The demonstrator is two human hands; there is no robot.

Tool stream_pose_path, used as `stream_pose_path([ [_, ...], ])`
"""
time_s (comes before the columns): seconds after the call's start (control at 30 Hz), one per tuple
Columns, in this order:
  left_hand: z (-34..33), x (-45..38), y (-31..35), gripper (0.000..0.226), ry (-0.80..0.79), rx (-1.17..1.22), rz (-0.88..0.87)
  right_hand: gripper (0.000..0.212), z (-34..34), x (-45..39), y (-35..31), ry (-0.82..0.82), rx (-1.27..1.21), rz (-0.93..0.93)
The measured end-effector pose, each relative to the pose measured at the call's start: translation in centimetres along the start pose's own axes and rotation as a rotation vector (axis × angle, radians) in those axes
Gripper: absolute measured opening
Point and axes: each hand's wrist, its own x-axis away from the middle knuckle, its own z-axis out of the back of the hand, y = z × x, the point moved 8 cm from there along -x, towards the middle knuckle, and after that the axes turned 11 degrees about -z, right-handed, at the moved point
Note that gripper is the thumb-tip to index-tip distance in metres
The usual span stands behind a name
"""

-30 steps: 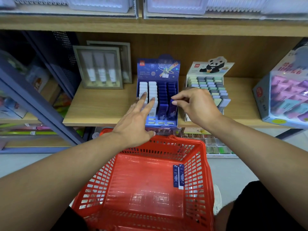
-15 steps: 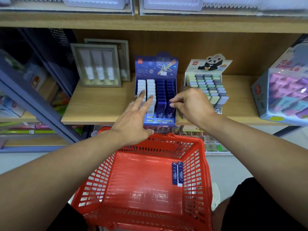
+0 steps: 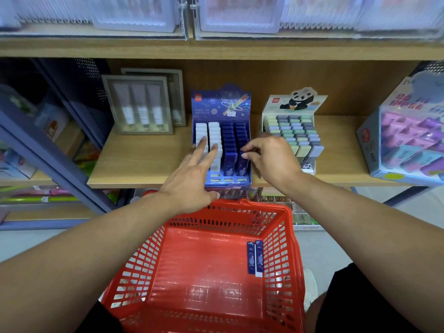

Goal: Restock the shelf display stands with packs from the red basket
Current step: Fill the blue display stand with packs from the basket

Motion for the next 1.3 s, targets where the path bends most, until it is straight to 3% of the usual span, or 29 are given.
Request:
stream_pose_path([
  [0.23, -0.4, 0.0, -0.3, 0.115, -0.021, 0.009, 0.013, 0.016, -0.2, 0.0, 0.3, -0.016, 0.032, 0.001],
  [0.4, 0.2, -0.1, -0.6, 0.105, -0.012, 0.056, 0.001, 0.028, 2.2, 0.1, -0.3, -0.069, 0.003, -0.016],
  [0.5, 3.0, 0.0, -0.7, 0.077, 0.164, 0.104, 0.002, 0.010, 4.4, 0.9, -0.5, -0.138, -0.148, -0.039],
  [0.57, 5.3, 0.8, 0.4, 0.038, 0.390, 0.066, -0.050, 0.006, 4.3, 2.0, 0.0, -0.258, -0.187, -0.074],
  [0.63, 6.0, 1.6, 1.9, 0.010, 0.491, 0.108, -0.105, 0.007, 2.7, 3.1, 1.0, -0.432, -0.139, -0.103],
  [0.67, 5.4, 1.8, 2.5, 0.017, 0.457, 0.142, -0.119, 0.006, 1.3, 3.8, 1.6, -0.526, -0.076, -0.102],
  [0.73, 2.4, 1.7, 3.3, 0.029, 0.241, 0.156, -0.129, 0.011, -2.4, 5.6, 3.3, -0.682, 0.105, -0.067],
  [0.87, -9.4, 3.5, 1.9, 0.020, -0.447, 0.098, -0.069, 0.020, -12.9, 11.6, 9.1, -1.036, 0.596, -0.008],
  [0.93, -15.4, 5.2, -0.2, 0.035, -0.747, 0.093, 0.025, 0.025, -17.0, 13.2, 11.6, -1.094, 0.716, -0.050],
  [0.97, -17.6, 5.8, -1.2, 0.042, -0.812, 0.094, 0.066, 0.027, -18.7, 13.6, 12.6, -1.078, 0.708, -0.110],
  [1.07, -22.8, 5.8, -3.9, 0.041, -0.782, 0.113, 0.170, 0.035, -24.1, 14.8, 15.4, -0.937, 0.569, -0.303],
  [1.2, -28.5, 6.7, -5.6, 0.017, -0.630, 0.385, 0.379, 0.041, -29.4, 18.1, 19.8, -0.815, 0.508, -0.545],
  [1.3, -31.2, 7.8, -5.7, 0.013, -0.594, 0.495, 0.470, 0.047, -30.0, 18.5, 21.9, -0.605, 0.309, -0.892],
])
